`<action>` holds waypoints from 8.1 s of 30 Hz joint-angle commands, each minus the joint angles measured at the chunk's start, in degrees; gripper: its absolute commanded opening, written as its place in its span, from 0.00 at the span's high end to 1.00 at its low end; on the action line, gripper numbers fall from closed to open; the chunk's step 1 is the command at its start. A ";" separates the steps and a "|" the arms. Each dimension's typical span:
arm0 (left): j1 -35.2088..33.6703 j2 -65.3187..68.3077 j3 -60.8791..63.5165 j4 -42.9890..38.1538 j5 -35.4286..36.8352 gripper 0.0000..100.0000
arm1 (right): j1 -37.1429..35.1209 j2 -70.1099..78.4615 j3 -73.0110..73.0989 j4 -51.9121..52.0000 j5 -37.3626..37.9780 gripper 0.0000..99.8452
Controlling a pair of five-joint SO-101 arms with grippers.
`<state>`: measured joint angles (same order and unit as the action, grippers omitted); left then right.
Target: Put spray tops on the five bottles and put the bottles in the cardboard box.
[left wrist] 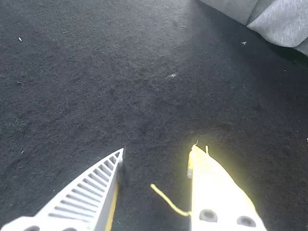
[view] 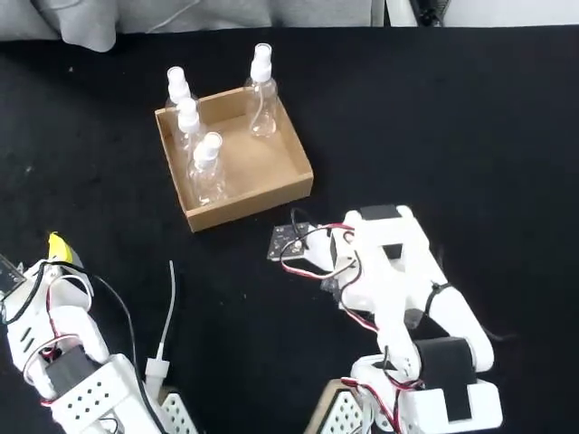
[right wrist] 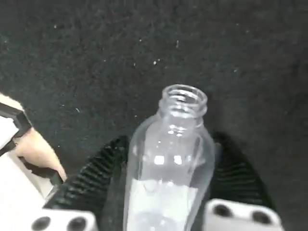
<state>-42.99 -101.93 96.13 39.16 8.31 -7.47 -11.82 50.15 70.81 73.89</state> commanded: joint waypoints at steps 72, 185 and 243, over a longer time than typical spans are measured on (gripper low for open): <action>2.07 -0.70 -1.10 2.29 -3.69 0.80 | -19.08 -33.54 -29.05 19.96 -53.10 0.90; 36.26 47.91 -33.54 26.81 -27.60 0.97 | 4.40 -44.53 -4.70 -10.29 -64.44 0.90; -13.76 94.86 -64.57 27.78 -9.41 0.72 | 4.40 -44.53 -4.53 -10.37 -64.00 0.90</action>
<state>-52.48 -6.29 34.51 64.84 -2.07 -4.04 -55.08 45.93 61.93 9.89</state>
